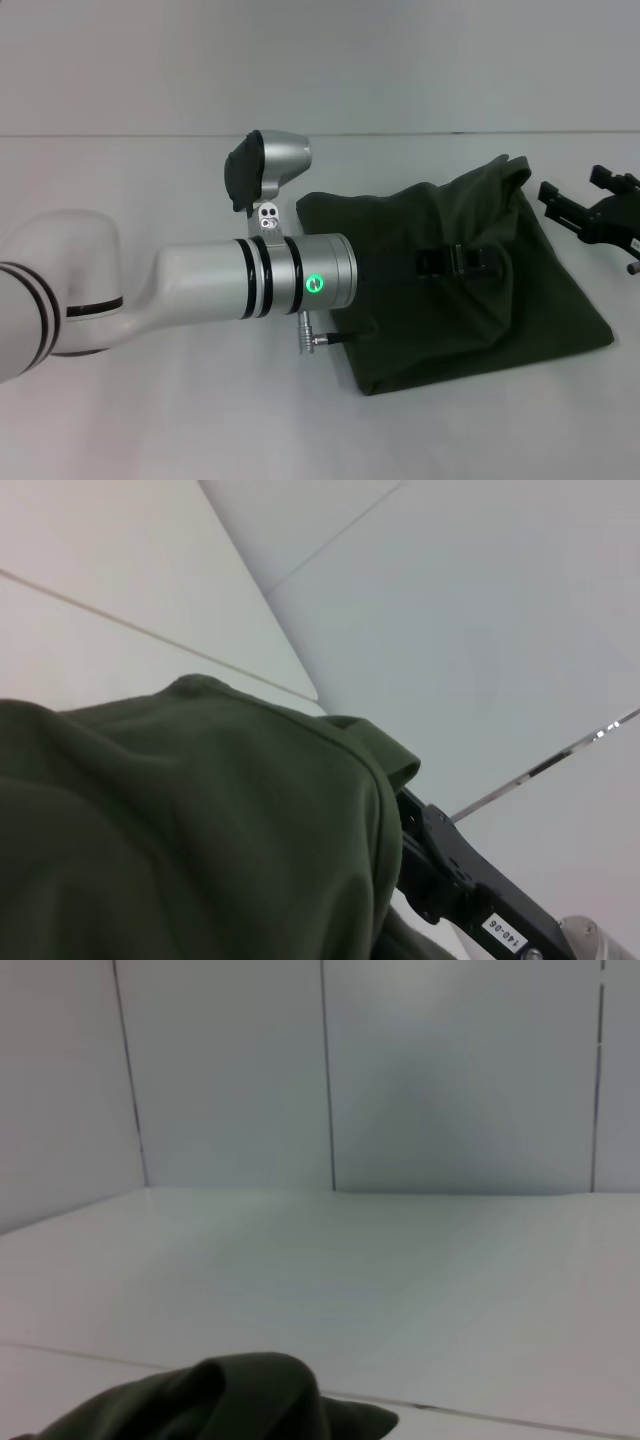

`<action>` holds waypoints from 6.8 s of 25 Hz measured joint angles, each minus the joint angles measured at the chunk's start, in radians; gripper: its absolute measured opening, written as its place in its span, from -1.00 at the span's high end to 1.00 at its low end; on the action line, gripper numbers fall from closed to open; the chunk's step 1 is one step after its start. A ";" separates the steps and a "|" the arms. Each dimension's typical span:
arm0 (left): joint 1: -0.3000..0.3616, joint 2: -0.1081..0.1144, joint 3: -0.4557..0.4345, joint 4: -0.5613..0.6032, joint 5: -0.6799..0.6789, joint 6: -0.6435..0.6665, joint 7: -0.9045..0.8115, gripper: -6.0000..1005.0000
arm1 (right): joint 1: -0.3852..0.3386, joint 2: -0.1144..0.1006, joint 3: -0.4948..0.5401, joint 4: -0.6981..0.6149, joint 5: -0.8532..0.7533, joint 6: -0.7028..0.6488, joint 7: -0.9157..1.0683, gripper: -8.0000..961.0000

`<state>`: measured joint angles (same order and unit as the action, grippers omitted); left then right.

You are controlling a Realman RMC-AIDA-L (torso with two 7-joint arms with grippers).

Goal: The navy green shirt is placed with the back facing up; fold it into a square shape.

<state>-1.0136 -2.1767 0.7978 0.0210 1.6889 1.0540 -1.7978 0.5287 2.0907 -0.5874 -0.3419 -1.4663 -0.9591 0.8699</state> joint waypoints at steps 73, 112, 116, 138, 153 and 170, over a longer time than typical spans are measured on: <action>0.539 0.009 -0.097 0.903 0.205 0.753 0.321 -0.91 | 0.261 -0.105 -0.125 -0.417 -1.163 -0.207 1.674 -0.77; 0.551 0.011 -0.103 0.897 0.202 0.758 0.329 -0.89 | 0.317 -0.100 -0.164 -0.282 -1.054 -0.078 1.621 0.00; 0.548 0.011 -0.103 0.897 0.202 0.758 0.327 -0.89 | 0.305 -0.106 -0.162 -0.283 -1.025 -0.061 1.616 0.35; 0.547 0.011 -0.107 0.893 0.202 0.748 0.265 -0.88 | 0.253 -0.105 -0.159 -0.275 -0.951 0.019 1.591 0.81; 0.518 0.032 -0.165 0.878 0.201 0.719 -0.056 -0.87 | 0.011 -0.077 -0.150 -0.399 -0.444 -0.244 1.035 -0.28; 0.372 0.083 -0.137 0.680 0.354 0.322 -0.378 -0.86 | -0.187 0.002 -0.111 -0.411 -0.392 -0.541 0.317 -0.92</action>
<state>-0.6417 -2.0940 0.6607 0.7007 2.0427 1.3760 -2.1754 0.3415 2.0922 -0.6987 -0.7525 -1.8585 -1.5005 1.1871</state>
